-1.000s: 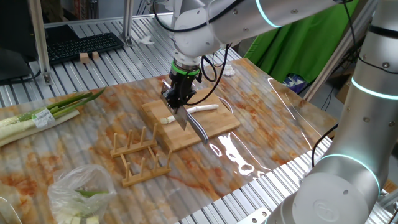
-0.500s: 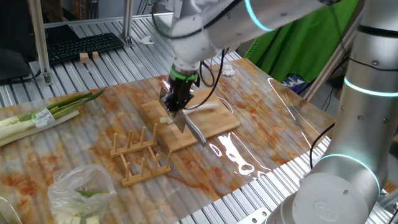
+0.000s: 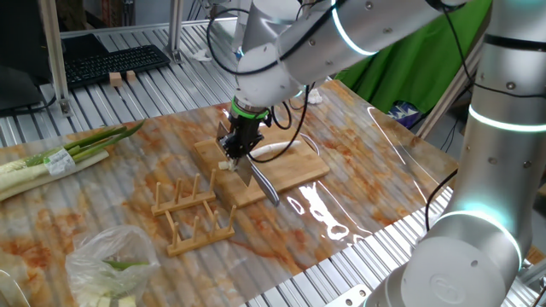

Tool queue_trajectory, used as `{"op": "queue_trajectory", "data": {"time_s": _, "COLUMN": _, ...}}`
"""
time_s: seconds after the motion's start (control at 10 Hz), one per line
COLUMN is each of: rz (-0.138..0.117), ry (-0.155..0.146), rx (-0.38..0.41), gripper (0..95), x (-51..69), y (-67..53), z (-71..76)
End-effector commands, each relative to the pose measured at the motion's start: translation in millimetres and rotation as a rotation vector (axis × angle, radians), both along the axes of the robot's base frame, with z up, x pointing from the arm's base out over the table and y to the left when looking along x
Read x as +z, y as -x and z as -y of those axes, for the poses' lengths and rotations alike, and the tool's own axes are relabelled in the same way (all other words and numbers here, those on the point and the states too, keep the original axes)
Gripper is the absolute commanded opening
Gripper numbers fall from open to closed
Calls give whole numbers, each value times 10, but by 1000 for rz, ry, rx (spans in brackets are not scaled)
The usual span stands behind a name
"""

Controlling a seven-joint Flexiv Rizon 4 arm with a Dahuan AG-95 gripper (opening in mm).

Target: Chop the scallions

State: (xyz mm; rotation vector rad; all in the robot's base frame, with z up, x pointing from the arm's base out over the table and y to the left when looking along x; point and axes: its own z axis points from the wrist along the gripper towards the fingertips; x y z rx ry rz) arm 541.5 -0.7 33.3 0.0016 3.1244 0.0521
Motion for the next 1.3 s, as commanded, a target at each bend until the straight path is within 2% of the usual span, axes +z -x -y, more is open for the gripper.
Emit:
{"op": "queue_trajectory", "data": {"time_s": 0.1, "rz": -12, "ry": -8, "rx": -7, "gripper": 0, "x": -140, "y": 12, "z": 14}}
{"op": "queue_trajectory", "data": {"time_s": 0.2, "rz": -26, "ry": -11, "rx": -5, "gripper": 0, "x": -68, "y": 31, "z": 30}}
{"op": "queue_trajectory", "data": {"time_s": 0.3, "rz": -40, "ry": -14, "rx": -8, "gripper": 0, "x": 69, "y": 49, "z": 31}}
{"op": "queue_trajectory", "data": {"time_s": 0.4, "rz": -50, "ry": -5, "rx": -7, "gripper": 0, "x": 163, "y": 60, "z": 25}}
{"op": "queue_trajectory", "data": {"time_s": 0.7, "rz": -47, "ry": 3, "rx": -6, "gripper": 0, "x": 200, "y": 78, "z": 38}}
{"op": "queue_trajectory", "data": {"time_s": 1.3, "rz": -40, "ry": 10, "rx": 4, "gripper": 0, "x": 367, "y": 152, "z": 142}}
